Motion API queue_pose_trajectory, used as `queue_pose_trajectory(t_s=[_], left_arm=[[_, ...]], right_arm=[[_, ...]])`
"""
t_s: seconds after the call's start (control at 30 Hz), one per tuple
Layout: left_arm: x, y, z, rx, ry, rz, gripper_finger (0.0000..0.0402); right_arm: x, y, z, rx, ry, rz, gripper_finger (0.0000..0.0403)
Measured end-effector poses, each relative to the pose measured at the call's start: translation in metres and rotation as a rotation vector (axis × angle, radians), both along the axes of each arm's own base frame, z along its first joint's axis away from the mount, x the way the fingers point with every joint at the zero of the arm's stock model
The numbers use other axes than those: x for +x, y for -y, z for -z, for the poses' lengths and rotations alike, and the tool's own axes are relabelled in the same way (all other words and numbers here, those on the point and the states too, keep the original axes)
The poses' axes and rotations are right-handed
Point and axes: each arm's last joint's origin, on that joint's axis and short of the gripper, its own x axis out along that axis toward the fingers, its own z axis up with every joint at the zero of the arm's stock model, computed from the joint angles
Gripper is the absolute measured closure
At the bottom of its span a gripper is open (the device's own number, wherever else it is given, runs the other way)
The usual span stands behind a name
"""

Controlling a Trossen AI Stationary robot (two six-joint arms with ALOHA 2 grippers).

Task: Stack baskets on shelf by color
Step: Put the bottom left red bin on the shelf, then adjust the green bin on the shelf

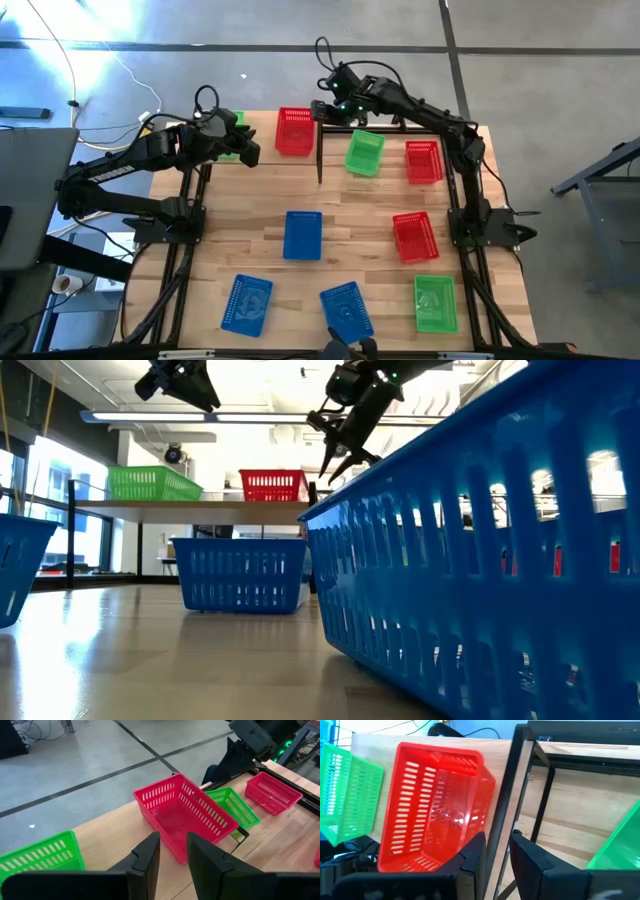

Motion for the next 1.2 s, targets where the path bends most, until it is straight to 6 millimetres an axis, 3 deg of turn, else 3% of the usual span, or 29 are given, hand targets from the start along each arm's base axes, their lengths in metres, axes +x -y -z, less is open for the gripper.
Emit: queue_pose_trajectory(t_s=[0.17,0.47,0.77,1.0,1.2], left_arm=[[0.000,0.000,0.000,-0.014,0.015,-0.013,0.0314],[-0.006,0.002,0.009,-0.115,0.006,-0.088,0.0314],[-0.001,-0.031,0.024,-0.183,-0.046,-0.232,0.0314],[0.003,-0.060,0.013,-0.297,-0.030,-0.209,0.0314],[0.007,-0.068,0.007,-0.402,-0.087,-0.194,0.0314]], right_arm=[[-0.003,-0.001,-0.007,-0.041,0.003,-0.040,0.0327],[-0.026,-0.011,-0.056,-0.228,-0.035,-0.153,0.0327],[-0.039,-0.031,-0.095,-0.365,-0.079,-0.203,0.0327],[-0.037,-0.038,-0.090,-0.366,-0.131,-0.240,0.0327],[-0.040,-0.040,-0.080,-0.357,-0.237,-0.249,0.0327]])
